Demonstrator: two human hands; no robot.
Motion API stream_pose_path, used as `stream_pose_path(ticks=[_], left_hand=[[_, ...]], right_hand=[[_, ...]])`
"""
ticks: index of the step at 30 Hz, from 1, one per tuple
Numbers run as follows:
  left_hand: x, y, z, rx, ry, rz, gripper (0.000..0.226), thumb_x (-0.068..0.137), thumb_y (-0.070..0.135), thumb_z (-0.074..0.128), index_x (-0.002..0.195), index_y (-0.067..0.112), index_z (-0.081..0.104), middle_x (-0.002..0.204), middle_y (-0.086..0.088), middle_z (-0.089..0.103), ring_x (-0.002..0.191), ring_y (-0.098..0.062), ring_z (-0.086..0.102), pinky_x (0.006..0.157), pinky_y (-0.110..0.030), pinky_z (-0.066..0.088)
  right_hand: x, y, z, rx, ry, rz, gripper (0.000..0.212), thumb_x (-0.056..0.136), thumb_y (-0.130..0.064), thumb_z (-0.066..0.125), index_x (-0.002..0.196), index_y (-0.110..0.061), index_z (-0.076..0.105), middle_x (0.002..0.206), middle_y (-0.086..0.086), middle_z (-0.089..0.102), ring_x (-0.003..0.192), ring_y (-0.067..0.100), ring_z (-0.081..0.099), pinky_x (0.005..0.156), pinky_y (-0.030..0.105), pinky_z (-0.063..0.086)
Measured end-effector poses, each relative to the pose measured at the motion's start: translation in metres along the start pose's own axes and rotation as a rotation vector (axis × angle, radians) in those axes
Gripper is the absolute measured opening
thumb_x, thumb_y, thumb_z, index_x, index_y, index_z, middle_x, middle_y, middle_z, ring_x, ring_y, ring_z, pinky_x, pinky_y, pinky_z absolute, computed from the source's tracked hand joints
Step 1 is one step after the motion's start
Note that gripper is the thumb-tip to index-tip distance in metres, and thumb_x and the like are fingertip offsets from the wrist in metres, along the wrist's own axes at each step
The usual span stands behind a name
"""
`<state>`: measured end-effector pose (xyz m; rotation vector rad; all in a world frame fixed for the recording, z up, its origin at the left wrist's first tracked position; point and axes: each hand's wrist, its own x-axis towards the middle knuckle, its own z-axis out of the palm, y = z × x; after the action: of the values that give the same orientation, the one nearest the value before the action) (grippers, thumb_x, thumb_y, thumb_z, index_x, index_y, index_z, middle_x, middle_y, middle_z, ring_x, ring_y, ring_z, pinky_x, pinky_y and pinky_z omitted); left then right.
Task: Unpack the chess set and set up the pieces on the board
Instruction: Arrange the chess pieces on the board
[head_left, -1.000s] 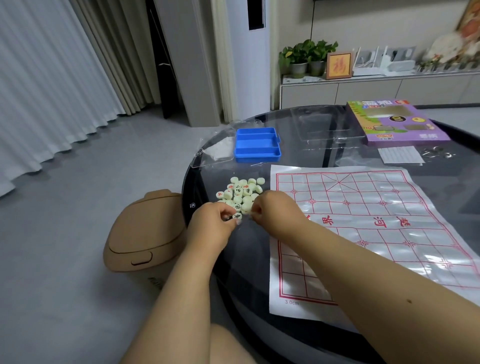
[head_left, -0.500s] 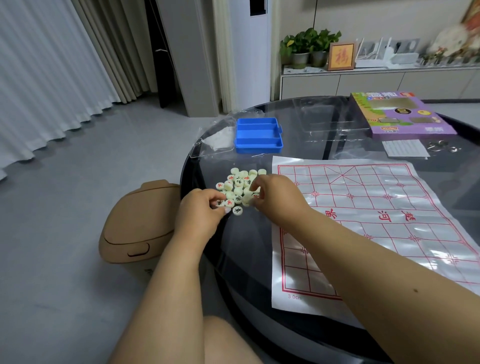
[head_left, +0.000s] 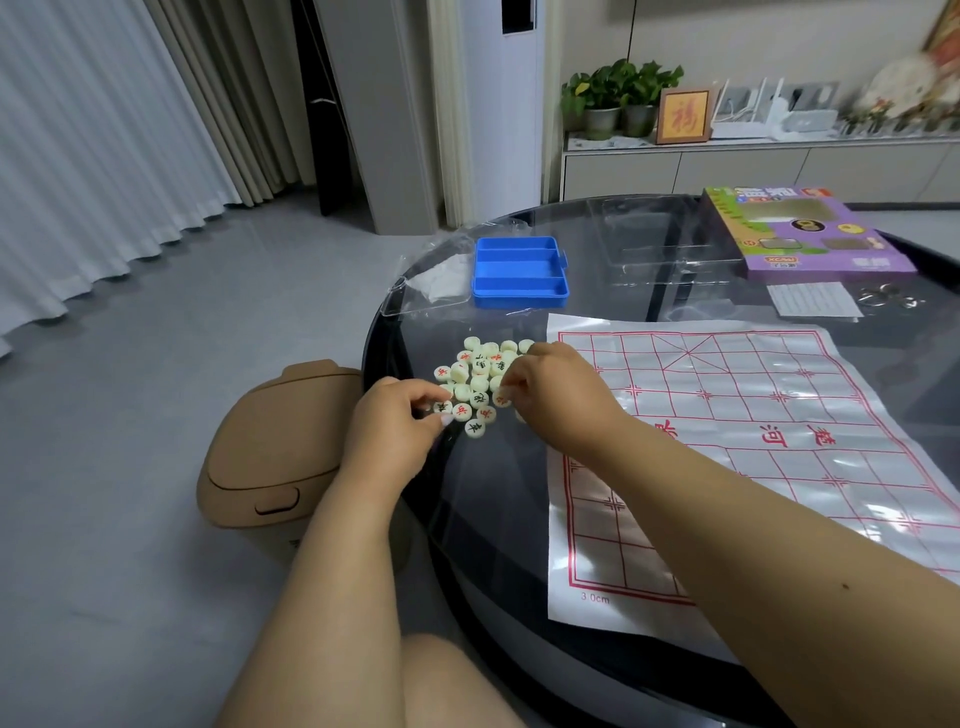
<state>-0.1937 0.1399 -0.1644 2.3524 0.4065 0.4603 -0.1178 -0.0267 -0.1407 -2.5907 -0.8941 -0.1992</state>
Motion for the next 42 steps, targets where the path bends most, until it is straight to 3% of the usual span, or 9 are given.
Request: stream_pose_path(ticks=[5,11,16,19,23,27,32,36,42], left_hand=[[-0.002,0.002,-0.001,0.044,-0.041,0.03,0.022,0.086,0.015,0.069,0.105,0.026,0.073,0.089,0.01,0.049,0.079,-0.008,0.052,0.072,-0.018,0.039],[-0.006,0.005,-0.004,0.149,-0.139,0.071,0.027,0.095,0.013,0.056,0.115,0.025,0.07,0.107,0.001,0.055,0.099,-0.014,0.053,0.081,-0.018,0.037],[-0.01,0.015,-0.011,0.188,-0.193,0.062,0.038,0.093,0.008,0.05,0.117,0.031,0.068,0.109,0.002,0.053,0.098,-0.017,0.053,0.079,-0.023,0.042],[-0.016,0.027,-0.018,0.268,-0.327,0.046,0.045,0.089,0.009,0.048,0.116,0.038,0.067,0.108,0.004,0.051,0.101,-0.017,0.053,0.081,-0.025,0.045],[-0.018,0.033,-0.028,0.4,-0.434,-0.035,0.05,0.09,0.008,0.043,0.124,0.039,0.062,0.132,0.003,0.056,0.111,-0.019,0.054,0.078,-0.021,0.042],[-0.02,0.032,-0.033,0.483,-0.43,-0.086,0.054,0.091,0.009,0.041,0.136,0.037,0.051,0.146,0.001,0.046,0.127,-0.02,0.047,0.1,-0.027,0.043],[-0.019,0.028,-0.027,0.416,-0.398,-0.112,0.06,0.09,0.008,0.039,0.142,0.036,0.043,0.138,-0.007,0.052,0.121,-0.029,0.052,0.093,-0.032,0.045],[-0.016,0.022,-0.023,0.374,-0.372,-0.098,0.059,0.09,0.01,0.04,0.142,0.038,0.043,0.131,-0.012,0.056,0.116,-0.032,0.055,0.087,-0.031,0.047],[-0.011,0.014,-0.018,0.34,-0.338,-0.078,0.058,0.089,0.01,0.04,0.14,0.039,0.045,0.125,-0.012,0.058,0.115,-0.032,0.054,0.086,-0.034,0.048]], right_hand=[[-0.004,0.001,0.0,-0.055,-0.116,-0.007,0.023,0.092,-0.025,0.054,0.103,-0.017,0.073,0.104,0.006,0.056,0.101,0.023,0.047,0.081,0.032,0.041],[-0.009,0.001,-0.004,-0.052,-0.068,-0.062,0.03,0.091,-0.019,0.055,0.117,-0.027,0.067,0.11,0.002,0.057,0.105,0.022,0.047,0.084,0.032,0.043],[-0.018,0.002,-0.005,-0.102,-0.165,-0.215,0.042,0.089,-0.016,0.05,0.126,-0.035,0.059,0.099,0.001,0.052,0.1,0.023,0.043,0.072,0.029,0.026],[-0.021,0.005,-0.005,-0.128,-0.191,-0.239,0.043,0.091,-0.019,0.047,0.13,-0.036,0.055,0.1,0.001,0.051,0.101,0.022,0.042,0.072,0.028,0.022],[-0.022,0.007,-0.007,-0.105,-0.204,-0.271,0.041,0.092,-0.018,0.048,0.128,-0.034,0.057,0.102,0.0,0.054,0.102,0.021,0.043,0.075,0.029,0.03],[-0.026,0.003,-0.006,-0.035,-0.202,-0.331,0.044,0.085,-0.014,0.045,0.121,-0.029,0.064,0.087,-0.001,0.05,0.09,0.021,0.045,0.075,0.032,0.039],[-0.026,-0.005,-0.006,0.037,-0.216,-0.291,0.046,0.088,-0.008,0.048,0.127,-0.029,0.06,0.09,-0.003,0.043,0.091,0.013,0.034,0.083,0.031,0.037],[-0.015,-0.008,-0.004,-0.006,-0.237,-0.178,0.047,0.092,-0.019,0.045,0.138,-0.031,0.047,0.11,0.003,0.051,0.111,0.02,0.039,0.096,0.035,0.035],[-0.016,-0.011,-0.005,0.0,-0.253,-0.204,0.041,0.091,-0.027,0.038,0.126,-0.036,0.059,0.091,-0.004,0.04,0.101,0.018,0.041,0.092,0.034,0.036]])
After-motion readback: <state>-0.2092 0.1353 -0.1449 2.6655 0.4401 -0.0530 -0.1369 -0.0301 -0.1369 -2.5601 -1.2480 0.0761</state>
